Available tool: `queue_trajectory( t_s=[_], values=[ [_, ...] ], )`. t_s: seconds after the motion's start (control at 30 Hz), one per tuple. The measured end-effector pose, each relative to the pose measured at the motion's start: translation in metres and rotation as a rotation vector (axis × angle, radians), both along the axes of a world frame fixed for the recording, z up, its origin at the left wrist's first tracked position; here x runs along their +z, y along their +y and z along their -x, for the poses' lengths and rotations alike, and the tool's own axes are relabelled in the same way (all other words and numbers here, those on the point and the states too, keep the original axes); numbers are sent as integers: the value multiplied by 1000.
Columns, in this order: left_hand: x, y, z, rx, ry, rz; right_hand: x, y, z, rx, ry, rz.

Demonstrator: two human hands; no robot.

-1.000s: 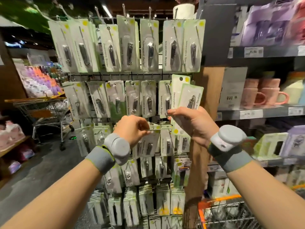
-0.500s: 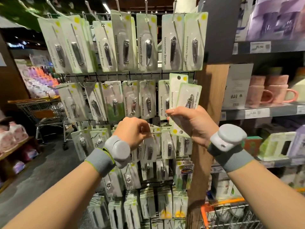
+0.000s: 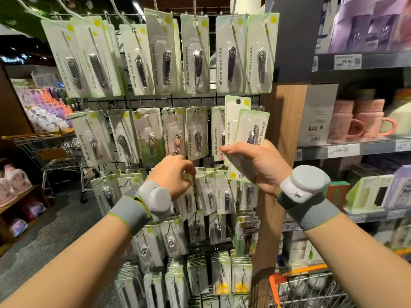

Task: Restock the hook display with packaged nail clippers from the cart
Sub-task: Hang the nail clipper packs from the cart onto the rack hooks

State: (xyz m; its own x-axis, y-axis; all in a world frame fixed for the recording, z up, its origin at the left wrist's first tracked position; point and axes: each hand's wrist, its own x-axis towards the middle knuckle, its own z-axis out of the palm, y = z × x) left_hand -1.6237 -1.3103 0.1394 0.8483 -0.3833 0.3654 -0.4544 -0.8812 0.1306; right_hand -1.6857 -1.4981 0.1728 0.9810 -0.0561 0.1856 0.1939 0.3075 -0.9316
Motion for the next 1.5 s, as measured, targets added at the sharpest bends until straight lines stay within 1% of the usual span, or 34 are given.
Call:
queue_trajectory(
  t_s=[0.13, 0.3, 0.4, 0.53, 0.63, 0.73, 0.77, 0.8, 0.83, 0.87, 0.9, 0.93, 0.97, 1.0, 1.13, 1.23, 1.3, 1.43, 1.5],
  values=[
    [5, 9, 2, -16, 58, -73, 1, 4, -1, 6, 9, -15],
    [2, 10, 3, 32, 3, -158, 0, 5, -2, -10, 28, 27],
    [2, 8, 3, 57, 55, -187, -2, 3, -3, -4, 34, 11],
    [4, 2, 2, 74, 71, -219, -2, 4, -3, 19, 23, -22],
    [9, 2, 6, 74, 120, -271, 0, 7, 0, 15, 16, -8],
    [24, 3, 19, 25, 111, -234, -1, 7, 4, 37, 20, 20],
    [32, 3, 26, -15, 69, -178, -2, 6, 5, 52, 15, 29],
    [41, 1, 34, -67, 17, -67, -2, 6, 8, 72, 2, 41],
    [50, -3, 42, -125, -10, 97, -3, 8, 10, 102, -1, 44],
    [58, -8, 49, -187, -3, 329, -2, 9, 11, 124, -9, 52],
    [66, -14, 57, -248, 60, 597, -2, 11, 12, 125, -27, 75],
    [72, -19, 62, -303, 168, 848, 0, 15, 14, 113, -39, 119],
    [76, -24, 65, -333, 264, 1037, 2, 19, 17, 97, -36, 161],
    [80, -27, 65, -340, 301, 1121, 5, 22, 18, 97, -31, 207],
    [88, -25, 63, -342, 282, 1157, 10, 20, 18, 168, -75, 299],
    [92, -16, 65, -377, 379, 1240, 11, 15, 15, 221, -96, 304],
    [92, -10, 63, -371, 401, 1303, 11, 12, 14, 248, -65, 217],
    [95, 2, 65, -346, 423, 1320, 19, 10, 15, 331, -31, -57],
    [95, 5, 69, -354, 443, 1340, 24, 10, 17, 339, -29, -173]
  ],
)
